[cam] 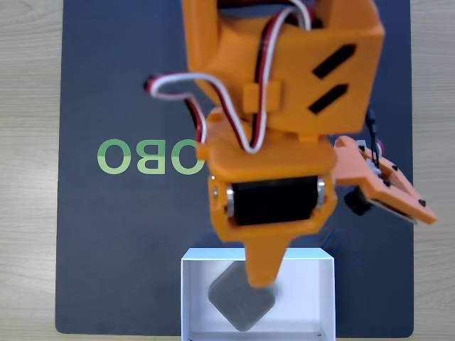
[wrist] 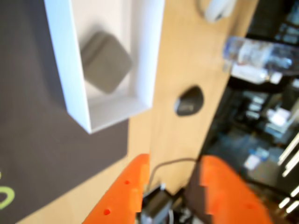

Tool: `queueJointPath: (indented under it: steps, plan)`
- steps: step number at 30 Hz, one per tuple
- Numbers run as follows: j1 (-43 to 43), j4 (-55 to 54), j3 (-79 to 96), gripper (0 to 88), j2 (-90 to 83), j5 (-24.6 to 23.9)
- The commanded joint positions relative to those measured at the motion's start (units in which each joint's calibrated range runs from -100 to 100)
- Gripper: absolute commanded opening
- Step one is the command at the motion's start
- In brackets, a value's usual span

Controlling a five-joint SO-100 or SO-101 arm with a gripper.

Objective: Grab the usb to bin

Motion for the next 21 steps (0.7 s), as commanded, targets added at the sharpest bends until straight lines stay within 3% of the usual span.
queueJointPath:
  steps: [1,12,21]
  plan:
    - [1.19,-0.37,4.12,2.2,-12.45,0.14]
    - [1.70,-0.11,26.16,2.5,-41.70,0.35]
    - [1.70,-0.02,61.84,3.2,-74.77,0.35]
